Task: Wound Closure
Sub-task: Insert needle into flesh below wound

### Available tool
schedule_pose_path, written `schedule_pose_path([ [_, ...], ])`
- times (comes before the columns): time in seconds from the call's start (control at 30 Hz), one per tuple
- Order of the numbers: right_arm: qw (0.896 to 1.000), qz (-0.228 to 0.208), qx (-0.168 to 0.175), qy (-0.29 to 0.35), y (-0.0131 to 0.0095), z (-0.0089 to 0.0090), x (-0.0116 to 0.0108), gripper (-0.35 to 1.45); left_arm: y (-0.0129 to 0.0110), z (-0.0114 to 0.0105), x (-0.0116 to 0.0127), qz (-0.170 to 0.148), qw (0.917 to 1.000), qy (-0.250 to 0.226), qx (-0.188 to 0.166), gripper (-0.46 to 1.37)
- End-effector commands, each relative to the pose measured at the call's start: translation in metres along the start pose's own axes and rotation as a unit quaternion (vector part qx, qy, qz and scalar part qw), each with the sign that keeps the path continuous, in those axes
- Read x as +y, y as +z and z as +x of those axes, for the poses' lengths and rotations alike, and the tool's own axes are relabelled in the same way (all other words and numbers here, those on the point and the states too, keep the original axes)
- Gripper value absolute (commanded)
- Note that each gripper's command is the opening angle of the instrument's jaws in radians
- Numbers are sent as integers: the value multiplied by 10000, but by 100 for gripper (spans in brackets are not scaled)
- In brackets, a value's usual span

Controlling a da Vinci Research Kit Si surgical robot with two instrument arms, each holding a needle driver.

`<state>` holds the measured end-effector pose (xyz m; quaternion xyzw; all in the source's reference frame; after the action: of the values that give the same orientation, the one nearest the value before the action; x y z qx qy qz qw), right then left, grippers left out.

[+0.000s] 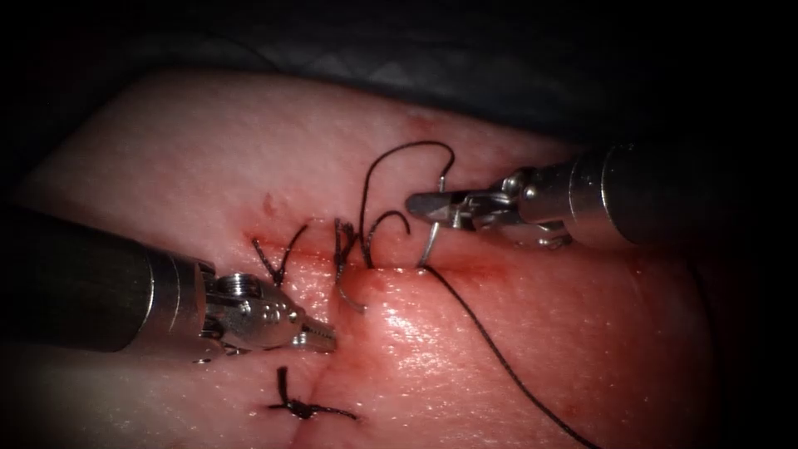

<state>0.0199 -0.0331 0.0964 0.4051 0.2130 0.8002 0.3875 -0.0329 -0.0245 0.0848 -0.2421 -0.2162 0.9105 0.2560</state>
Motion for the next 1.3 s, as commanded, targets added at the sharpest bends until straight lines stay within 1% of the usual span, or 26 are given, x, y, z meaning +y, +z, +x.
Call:
schedule_pose_path([
  [0.03, 9999, -73, -72, 33, 0, -4, 1, -35, 0, 0, 0, -32, 10000, -3, -2, -35],
  [0.2, 9997, -94, -194, 73, 0, -25, 4, -35, 2, 3, 0, -26, 10000, 17, -1, -35],
  [0.47, 9995, -40, -273, 167, -4, -46, 3, -35, 2, 3, 0, -22, 10000, 12, 14, -35],
  [0.57, 9995, 17, -230, 204, -7, -56, 2, -35, 2, 3, 0, -22, 10000, 12, 14, -35],
  [0.8, 9992, 149, -213, 308, -12, -75, -3, -35, 3, 4, 0, -19, 10000, 8, 14, -35],
  [0.97, 9992, 165, -221, 296, -13, -82, -6, -35, 4, 5, 1, -16, 10000, 4, 14, -35],
  [1.1, 9982, 295, -413, 323, -14, -89, -9, -35, 3, 5, 0, -19, 10000, 6, 14, -35],
  [1.3, 9975, 338, -531, 311, -7, -102, -17, -35, 3, 5, 0, -19, 10000, 4, 14, -35],
])
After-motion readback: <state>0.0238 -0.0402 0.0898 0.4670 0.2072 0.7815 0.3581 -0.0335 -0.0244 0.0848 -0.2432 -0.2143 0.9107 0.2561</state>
